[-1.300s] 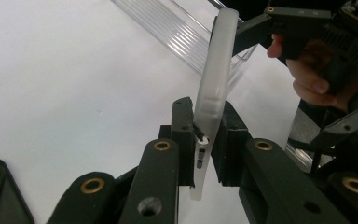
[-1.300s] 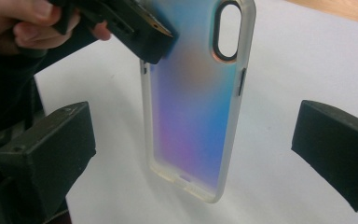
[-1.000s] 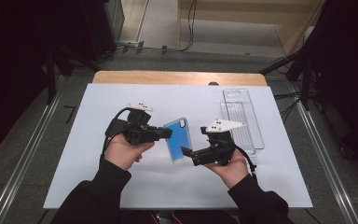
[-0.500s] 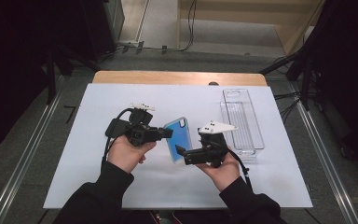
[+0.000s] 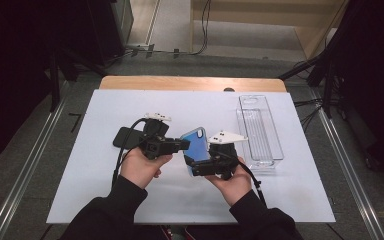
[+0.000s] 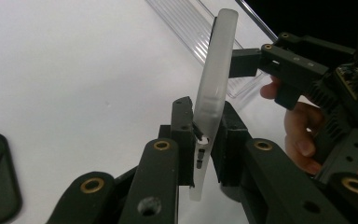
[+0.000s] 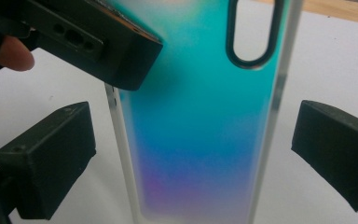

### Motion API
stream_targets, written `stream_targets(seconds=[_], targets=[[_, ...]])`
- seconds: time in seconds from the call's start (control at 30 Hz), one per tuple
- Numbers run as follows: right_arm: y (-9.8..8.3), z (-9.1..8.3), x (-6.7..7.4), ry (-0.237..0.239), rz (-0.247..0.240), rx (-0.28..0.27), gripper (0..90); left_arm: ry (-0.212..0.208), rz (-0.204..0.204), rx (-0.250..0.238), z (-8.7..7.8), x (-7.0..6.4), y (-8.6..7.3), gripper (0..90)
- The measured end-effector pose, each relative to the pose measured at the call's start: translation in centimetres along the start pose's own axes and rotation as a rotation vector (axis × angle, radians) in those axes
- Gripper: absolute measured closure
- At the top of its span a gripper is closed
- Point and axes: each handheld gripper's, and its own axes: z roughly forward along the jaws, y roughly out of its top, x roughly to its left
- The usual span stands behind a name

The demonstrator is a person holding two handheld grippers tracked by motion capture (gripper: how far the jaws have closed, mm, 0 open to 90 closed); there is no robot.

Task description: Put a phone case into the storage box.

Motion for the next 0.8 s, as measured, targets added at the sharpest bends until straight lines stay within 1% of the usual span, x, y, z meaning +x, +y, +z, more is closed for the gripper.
stream_targets(seconds=[0.1,0.17,0.2,0.33,0.37,0.4,0.43,0.57,0.6,0.63,0.67,0.77,0.8], targets=[[-0.06,0.33,-0.01,0.005,0.008,0.006,0.0,-0.001,0.001,0.005,0.19,-0.12,-0.08,81.3],[-0.09,0.58,0.01,-0.004,0.005,0.011,0.0,-0.002,-0.005,0.006,0.28,-0.2,-0.11,81.3],[-0.15,0.69,0.02,-0.011,-0.001,0.012,3.9,-0.003,-0.004,0.009,0.33,-0.23,-0.12,81.3],[-0.17,0.75,-0.02,-0.017,-0.004,0.007,4.0,-0.006,-0.007,0.008,0.5,-0.48,-0.2,81.2],[-0.17,0.78,-0.05,-0.018,-0.005,0.005,5.2,-0.01,-0.009,0.008,0.55,-0.53,-0.21,81.2],[-0.18,0.8,-0.07,-0.017,-0.008,0.005,9.4,-0.011,-0.009,0.009,0.6,-0.58,-0.23,81.2],[-0.24,0.75,-0.11,0.0,-0.013,0.0,14.5,-0.008,-0.005,0.005,0.65,-0.62,-0.26,81.2],[-0.22,0.7,-0.06,-0.002,-0.018,-0.001,15.4,-0.016,-0.006,0.003,0.56,-0.58,-0.25,81.0],[-0.19,0.63,-0.09,0.002,-0.019,-0.004,15.5,-0.017,-0.002,0.003,0.5,-0.59,-0.22,80.9],[-0.15,0.55,-0.16,0.02,-0.022,-0.003,15.7,-0.02,0.004,0.003,0.43,-0.66,-0.2,79.9],[-0.15,0.55,-0.16,0.02,-0.022,-0.003,15.7,-0.019,0.008,0.002,0.37,-0.7,-0.17,79.9],[-0.11,0.47,-0.37,0.03,-0.024,-0.004,15.9,-0.021,0.008,-0.008,-0.05,-0.73,0.02,72.9],[-0.09,0.45,-0.41,0.03,-0.028,-0.006,15.9,-0.021,0.012,-0.004,-0.23,-0.7,0.09,68.2]])
